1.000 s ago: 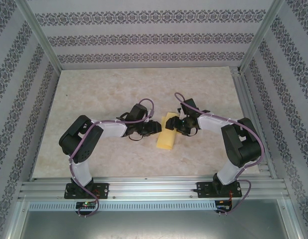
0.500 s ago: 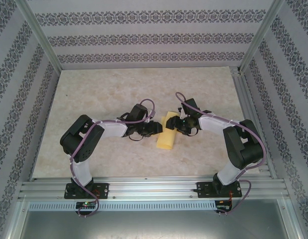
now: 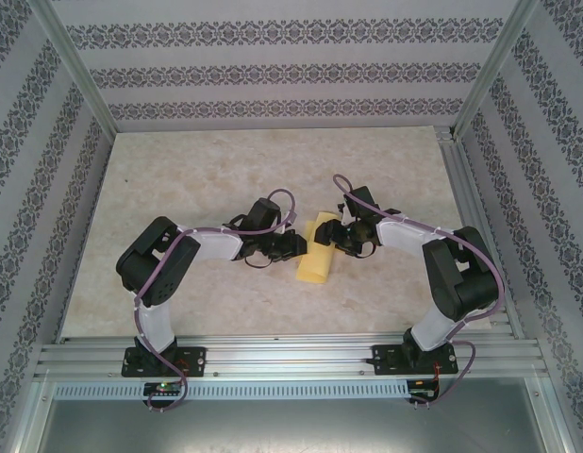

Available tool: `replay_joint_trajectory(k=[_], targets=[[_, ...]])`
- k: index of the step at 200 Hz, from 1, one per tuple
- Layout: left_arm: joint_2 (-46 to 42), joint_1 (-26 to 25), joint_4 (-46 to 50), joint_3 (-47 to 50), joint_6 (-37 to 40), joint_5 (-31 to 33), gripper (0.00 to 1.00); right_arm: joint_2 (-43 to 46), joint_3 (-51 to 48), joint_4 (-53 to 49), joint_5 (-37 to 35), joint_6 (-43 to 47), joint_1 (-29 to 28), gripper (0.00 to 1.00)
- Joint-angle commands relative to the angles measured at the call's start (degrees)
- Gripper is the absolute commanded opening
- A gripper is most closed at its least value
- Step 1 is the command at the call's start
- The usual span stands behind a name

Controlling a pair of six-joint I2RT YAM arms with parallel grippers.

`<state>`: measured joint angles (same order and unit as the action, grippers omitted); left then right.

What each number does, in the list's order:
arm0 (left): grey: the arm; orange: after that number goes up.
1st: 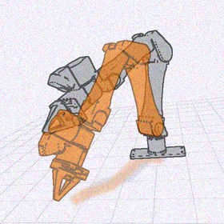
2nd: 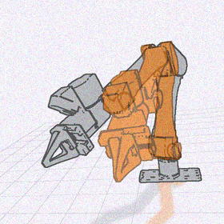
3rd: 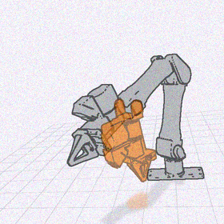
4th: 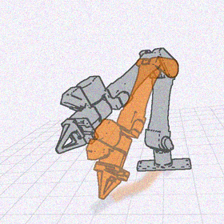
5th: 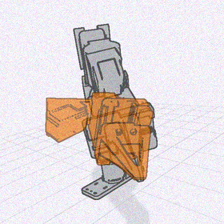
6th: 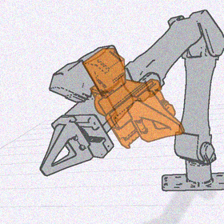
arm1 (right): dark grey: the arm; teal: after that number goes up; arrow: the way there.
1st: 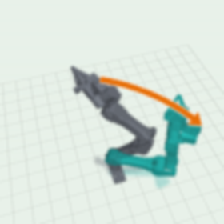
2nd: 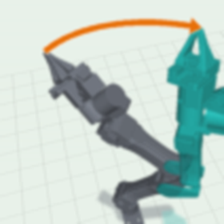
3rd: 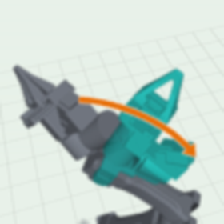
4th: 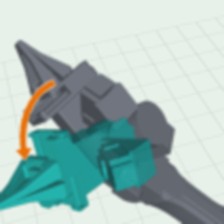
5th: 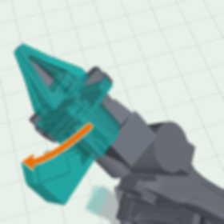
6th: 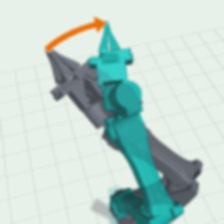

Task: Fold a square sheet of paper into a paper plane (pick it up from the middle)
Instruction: First fold in half a square sheet of paper at the center of the table.

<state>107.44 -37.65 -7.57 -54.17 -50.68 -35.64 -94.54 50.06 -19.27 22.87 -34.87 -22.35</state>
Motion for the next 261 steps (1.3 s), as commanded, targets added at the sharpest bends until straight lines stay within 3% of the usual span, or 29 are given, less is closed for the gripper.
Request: replay_joint_trajectory(k=[1, 79, 141, 165, 261], targets=[[0.3, -0.8, -2.2, -0.5, 0.0, 0.0, 0.13, 1.9, -0.5, 0.0, 0.6, -0.3, 0.5, 0.63], [-0.9, -0.8, -1.7, 0.6, -0.4, 2.2, 0.07, 5.8, -0.2, -3.5, -3.8, -0.8, 1.6, 0.66], [-0.9, -0.9, -2.1, 1.4, -1.1, 2.5, 0.07, 6.1, -0.9, -2.1, -2.8, -1.4, 2.2, 0.52], [-1.2, -1.1, -2.3, 1.6, -1.4, 2.7, 0.08, 4.3, 0.2, -4.3, -5.1, -0.8, 2.2, 0.52], [-1.5, -2.2, -1.4, 1.6, -1.4, 3.4, 0.1, -0.2, 0.2, -2.3, -2.7, 0.4, 1.8, 0.5]])
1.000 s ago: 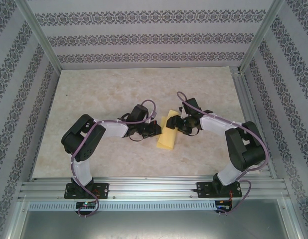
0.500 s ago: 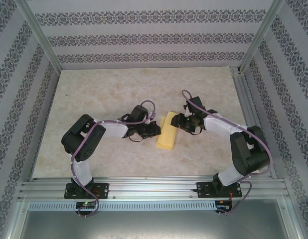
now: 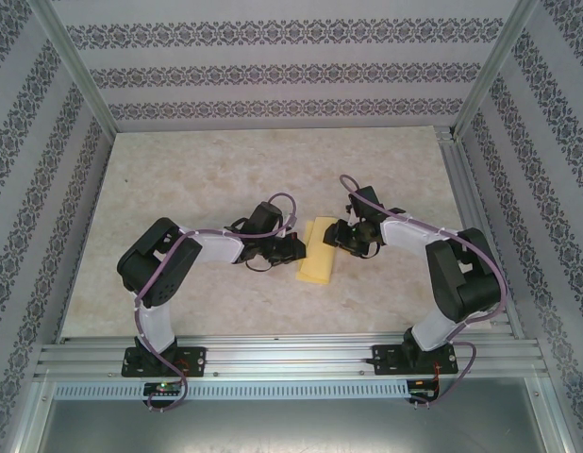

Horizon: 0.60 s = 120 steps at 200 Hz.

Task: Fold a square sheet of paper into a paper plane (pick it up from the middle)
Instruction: First fold in half a square sheet of paper at the center of the table.

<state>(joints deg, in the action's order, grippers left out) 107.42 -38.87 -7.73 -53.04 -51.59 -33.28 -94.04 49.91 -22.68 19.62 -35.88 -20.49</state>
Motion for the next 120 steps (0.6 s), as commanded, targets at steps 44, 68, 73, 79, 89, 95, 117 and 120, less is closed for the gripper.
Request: replay_joint_trajectory(k=[44, 68, 73, 79, 89, 95, 117, 120], targets=[[-1.9, -1.2, -0.4, -0.1, -0.3, 1.7, 0.15, -1.4, 0.9, 0.5, 0.7, 2.7, -0.1, 0.5], [-2.9, -1.3, 1.9, -0.7, 0.8, 2.6, 0.24, -1.9, 1.3, 0.4, 1.2, 3.1, -0.1, 0.5], [-3.2, -1.2, 2.9, -0.9, 1.1, 3.2, 0.27, -2.0, 1.4, 0.5, 1.3, 3.3, -0.1, 0.5], [-3.6, -1.2, 3.6, -1.1, 1.6, 3.8, 0.31, -2.1, 1.4, 0.4, 1.4, 3.3, -0.1, 0.5], [-4.1, -1.2, 4.2, -1.3, 1.9, 4.4, 0.32, -2.2, 1.4, 0.4, 1.5, 3.5, -0.2, 0.5], [-4.4, -1.2, 4.7, -1.4, 2.1, 4.9, 0.35, -2.3, 1.5, 0.3, 1.6, 3.7, -0.2, 0.51], [-5.6, -1.2, 6.3, -1.4, 2.5, 7.3, 0.38, -2.2, 1.7, 0.1, 1.6, 3.9, -0.2, 0.51], [-5.8, -1.2, 6.7, -1.5, 2.6, 7.7, 0.39, -2.3, 1.7, 0.0, 1.6, 4.0, -0.2, 0.51]])
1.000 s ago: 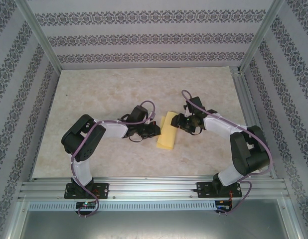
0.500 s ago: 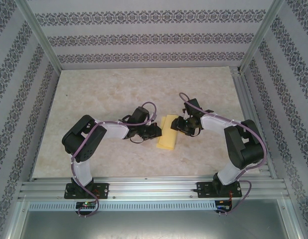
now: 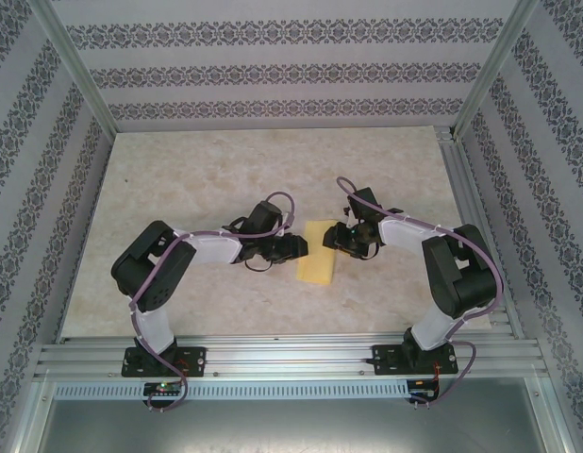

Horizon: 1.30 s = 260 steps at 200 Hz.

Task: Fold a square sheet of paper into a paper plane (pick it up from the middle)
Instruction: First fold in half a square sheet of paper at the center of the table.

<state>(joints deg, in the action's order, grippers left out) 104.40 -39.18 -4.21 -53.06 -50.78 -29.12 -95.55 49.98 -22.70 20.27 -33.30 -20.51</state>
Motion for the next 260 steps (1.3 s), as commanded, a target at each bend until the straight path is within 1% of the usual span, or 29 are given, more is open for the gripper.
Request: replay_joint_trajectory(k=[1, 26, 52, 73, 128, 189, 260], targets=[[-2.9, -0.9, 3.3, -1.5, 1.8, 3.7, 0.39, -0.8, 1.6, 0.1, 1.0, 1.4, -0.1, 0.51], [-4.6, -0.9, 5.3, -1.4, 2.0, 7.2, 0.38, -0.6, 1.7, 0.2, 1.6, 1.5, -0.4, 0.52], [-6.1, -0.9, 8.3, -1.5, 1.9, 11.4, 0.33, -0.4, 1.5, 1.5, 2.8, 0.5, -0.4, 0.53], [-6.8, -0.9, 9.4, -1.5, 1.6, 13.3, 0.3, -0.8, 2.0, 1.4, 2.3, 0.1, -0.5, 0.54], [-6.4, -0.9, 9.9, -2.5, 1.6, 13.1, 0.24, -2.2, 3.1, 1.2, 1.8, -0.5, -1.5, 0.55], [-6.3, -0.9, 9.9, -3.1, 1.9, 12.5, 0.23, -3.9, 5.6, -1.8, -1.7, 0.4, -2.9, 0.55], [-6.1, -0.9, 9.8, -3.3, 2.4, 11.6, 0.23, -5.3, 5.5, -1.9, -1.4, 1.3, -3.3, 0.55]])
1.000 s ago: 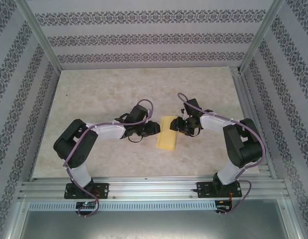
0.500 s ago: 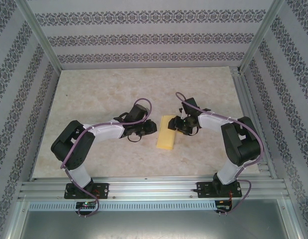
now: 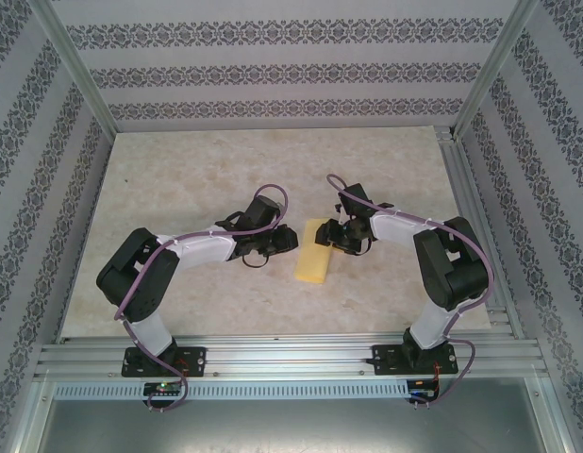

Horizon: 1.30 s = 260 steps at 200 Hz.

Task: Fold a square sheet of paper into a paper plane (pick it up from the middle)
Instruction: First fold in half a square sheet of paper at the center of the table.

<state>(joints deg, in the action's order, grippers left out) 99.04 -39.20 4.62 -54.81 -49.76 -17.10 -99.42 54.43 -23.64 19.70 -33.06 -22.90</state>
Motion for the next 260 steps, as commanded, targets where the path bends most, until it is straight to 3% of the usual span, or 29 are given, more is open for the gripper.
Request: replay_joint_trajectory(k=[1, 118, 260], targets=[[-0.7, -0.9, 1.0, -1.5, 1.3, -0.5, 0.23, -1.4, 1.0, -1.1, -0.8, 1.1, -0.9, 0.55], [-0.2, -0.9, 0.6, -1.8, 1.1, -1.1, 0.23, -0.5, 1.5, -1.8, 1.7, 3.3, -1.0, 0.57], [0.3, -0.9, 0.3, -2.0, 1.2, -2.0, 0.23, -0.5, 3.1, -4.3, -4.8, 0.6, -1.8, 0.58]])
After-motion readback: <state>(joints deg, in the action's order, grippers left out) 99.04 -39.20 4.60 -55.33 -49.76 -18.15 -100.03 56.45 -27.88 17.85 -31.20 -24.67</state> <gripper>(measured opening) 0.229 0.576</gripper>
